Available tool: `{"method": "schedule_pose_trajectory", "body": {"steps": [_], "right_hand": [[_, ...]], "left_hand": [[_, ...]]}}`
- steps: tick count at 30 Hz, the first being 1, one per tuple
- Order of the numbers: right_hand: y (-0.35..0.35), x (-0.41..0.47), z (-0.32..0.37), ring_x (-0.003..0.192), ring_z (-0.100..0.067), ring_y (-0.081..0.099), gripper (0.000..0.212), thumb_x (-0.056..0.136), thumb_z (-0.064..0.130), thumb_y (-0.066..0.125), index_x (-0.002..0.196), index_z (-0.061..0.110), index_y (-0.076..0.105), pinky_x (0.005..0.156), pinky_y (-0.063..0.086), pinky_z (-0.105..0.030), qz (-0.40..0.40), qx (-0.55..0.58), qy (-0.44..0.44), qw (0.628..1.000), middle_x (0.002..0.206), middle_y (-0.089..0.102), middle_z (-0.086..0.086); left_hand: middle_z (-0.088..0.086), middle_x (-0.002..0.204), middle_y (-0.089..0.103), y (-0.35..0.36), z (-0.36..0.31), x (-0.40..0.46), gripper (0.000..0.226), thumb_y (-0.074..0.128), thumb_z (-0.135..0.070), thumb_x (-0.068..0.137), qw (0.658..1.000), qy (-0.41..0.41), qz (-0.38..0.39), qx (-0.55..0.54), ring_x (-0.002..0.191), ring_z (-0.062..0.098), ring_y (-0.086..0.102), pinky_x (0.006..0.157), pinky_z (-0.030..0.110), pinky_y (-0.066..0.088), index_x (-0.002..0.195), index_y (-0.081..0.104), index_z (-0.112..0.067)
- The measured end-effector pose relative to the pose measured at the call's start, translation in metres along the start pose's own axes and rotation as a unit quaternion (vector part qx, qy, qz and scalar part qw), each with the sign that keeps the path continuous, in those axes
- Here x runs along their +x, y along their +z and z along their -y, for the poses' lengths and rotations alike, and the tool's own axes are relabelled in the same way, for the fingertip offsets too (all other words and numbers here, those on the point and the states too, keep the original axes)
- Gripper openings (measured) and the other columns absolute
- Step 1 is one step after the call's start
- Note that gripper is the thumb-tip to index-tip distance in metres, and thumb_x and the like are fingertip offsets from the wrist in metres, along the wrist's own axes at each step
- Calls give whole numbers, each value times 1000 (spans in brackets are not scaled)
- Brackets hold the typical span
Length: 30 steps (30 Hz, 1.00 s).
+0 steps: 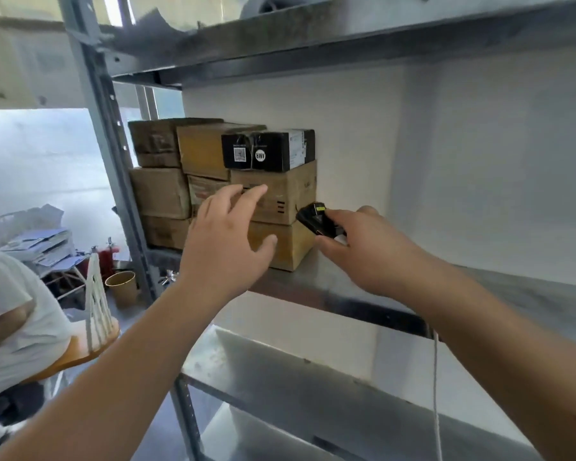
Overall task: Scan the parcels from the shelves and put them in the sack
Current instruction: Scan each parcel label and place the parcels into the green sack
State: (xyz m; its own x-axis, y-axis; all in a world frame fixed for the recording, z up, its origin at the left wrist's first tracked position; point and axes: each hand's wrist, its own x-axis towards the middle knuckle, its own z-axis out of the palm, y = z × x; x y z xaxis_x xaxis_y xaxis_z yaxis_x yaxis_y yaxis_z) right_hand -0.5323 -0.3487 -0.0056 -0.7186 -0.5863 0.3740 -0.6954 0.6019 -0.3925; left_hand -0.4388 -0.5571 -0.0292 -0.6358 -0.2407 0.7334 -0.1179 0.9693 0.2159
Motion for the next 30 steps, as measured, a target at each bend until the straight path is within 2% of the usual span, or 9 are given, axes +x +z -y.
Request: {"method": "schedule_pose_trajectory", "body": {"steps": [2,5,11,13,17,20,23,26,30], "right_hand": [[5,14,13,76,-22,59,36,102,53,50,130,32,58,66,48,-35,-28,6,26,999,102,45,1],[12,34,30,82,-25,60,37,103,53,49,132,31,55,82,56,-43,-79,11,68,995,107,46,-2],[15,66,46,89,-31,60,38,102,54,48,128,28,58,89,55,-47,-131,-4,119,984,110,46,-6],[12,75,46,88,-33,61,37,102,54,49,127,28,59,86,54,-44,-134,-9,129,982,111,48,-7],[7,90,40,75,-31,61,24,101,52,51,101,28,54,60,39,-33,-137,-25,149,979,104,55,-11],[7,102,39,73,-27,61,29,100,54,52,110,27,56,54,35,-30,-134,-24,153,979,103,56,-9],[6,109,42,74,-27,62,33,100,55,52,118,28,59,55,37,-30,-138,-20,149,979,105,56,-8],[9,110,42,73,-25,63,41,101,53,52,130,25,59,53,38,-28,-134,-18,152,979,105,55,-7],[8,105,42,73,-27,63,42,101,54,51,134,29,58,58,42,-31,-133,-24,128,983,105,53,-6]], "left_hand": [[3,157,39,-5,13,24,73,70,-50,90,999,28,-25,8,145,26,35,115,49,36,155,40,-36],[6,159,35,-8,20,60,74,68,-52,90,996,74,-39,24,148,30,30,118,51,33,155,38,-36],[7,159,34,-14,32,115,74,67,-55,89,997,80,-14,-14,148,34,29,118,55,33,154,37,-37],[7,157,36,-13,35,128,76,67,-57,89,997,60,10,-52,147,34,31,118,53,33,156,37,-35],[8,154,38,-5,37,144,78,66,-60,89,991,20,66,-116,144,34,31,118,50,33,156,38,-33],[6,154,35,-1,38,149,72,67,-56,91,982,-10,59,-179,146,33,26,117,47,33,154,42,-32],[8,154,34,2,37,151,69,69,-54,92,978,-28,37,-203,146,34,26,117,47,34,152,45,-29],[10,158,33,7,36,150,78,66,-67,90,982,-40,28,-185,149,34,24,119,50,32,151,50,-22],[10,160,33,13,30,149,95,58,-86,81,987,-60,-9,-148,149,35,24,118,52,32,145,58,-17]]}}
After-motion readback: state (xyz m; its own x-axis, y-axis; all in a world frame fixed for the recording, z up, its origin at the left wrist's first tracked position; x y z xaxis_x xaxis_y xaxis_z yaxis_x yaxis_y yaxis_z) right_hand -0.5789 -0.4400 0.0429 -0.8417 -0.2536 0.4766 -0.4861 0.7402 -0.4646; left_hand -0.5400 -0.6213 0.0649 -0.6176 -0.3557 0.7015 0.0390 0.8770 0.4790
